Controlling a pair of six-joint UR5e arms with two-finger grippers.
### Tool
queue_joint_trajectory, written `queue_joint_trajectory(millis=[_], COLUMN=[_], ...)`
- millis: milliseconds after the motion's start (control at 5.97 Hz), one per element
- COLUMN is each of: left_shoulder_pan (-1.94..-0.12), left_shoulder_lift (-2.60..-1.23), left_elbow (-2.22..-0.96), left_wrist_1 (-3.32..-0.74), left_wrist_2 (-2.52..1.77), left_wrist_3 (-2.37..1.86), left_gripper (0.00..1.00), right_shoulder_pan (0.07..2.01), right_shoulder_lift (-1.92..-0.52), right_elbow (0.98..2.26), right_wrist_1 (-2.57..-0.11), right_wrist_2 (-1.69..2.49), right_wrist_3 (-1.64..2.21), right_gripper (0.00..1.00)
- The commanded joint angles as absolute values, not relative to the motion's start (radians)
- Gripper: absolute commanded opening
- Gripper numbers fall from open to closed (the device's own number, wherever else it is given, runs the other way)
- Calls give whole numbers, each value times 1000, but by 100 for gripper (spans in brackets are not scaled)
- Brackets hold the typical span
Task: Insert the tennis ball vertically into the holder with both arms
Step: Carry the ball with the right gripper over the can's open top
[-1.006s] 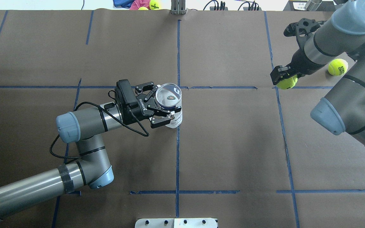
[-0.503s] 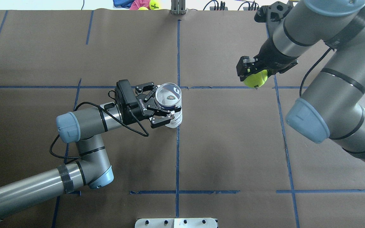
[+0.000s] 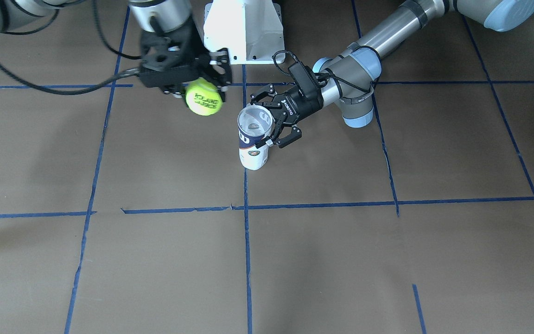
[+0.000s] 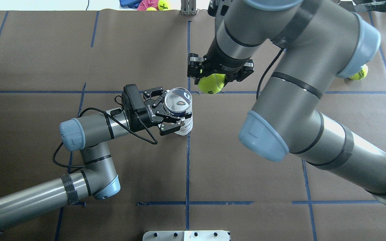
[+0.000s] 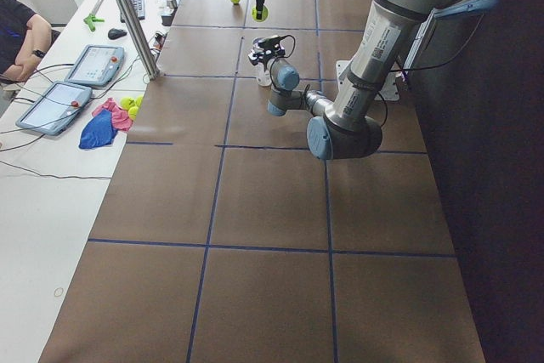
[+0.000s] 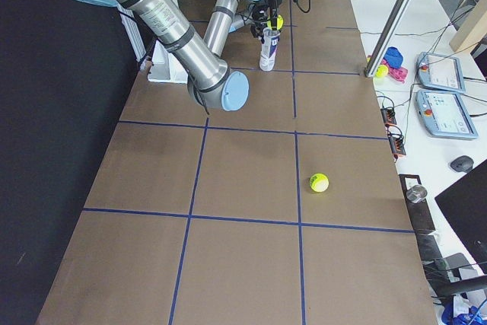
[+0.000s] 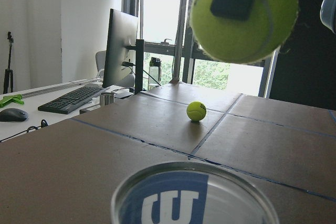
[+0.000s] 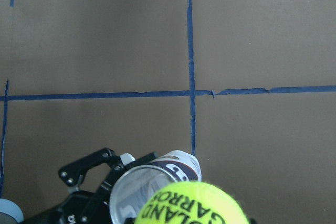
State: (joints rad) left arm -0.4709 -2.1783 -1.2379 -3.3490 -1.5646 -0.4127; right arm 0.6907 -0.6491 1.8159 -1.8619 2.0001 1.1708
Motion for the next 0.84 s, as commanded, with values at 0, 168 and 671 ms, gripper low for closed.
queue_joint_trajectory(millis=[0,168,671], left_shoulder_pan=[-471,-471,-471], left_shoulder_lift=[-2180,-2180,-2180], left_elbow=[-1238,-1238,-1238], left_wrist_1=[-3349,-3349,-3349], left_wrist_2=[-1565,-1565,-1563], left_wrist_3=[-413,-413,-413], left_gripper=[86,86,86], right_shoulder_pan=[670,648,600], right_shoulder_lift=[-539,-543,-552], right_elbow=[1668,1667,1667], right_wrist_1=[-1862,-1862,-1864], right_wrist_2=[1973,1951,1907], right_wrist_3=[1190,1190,1190], right_gripper=[2,4,51])
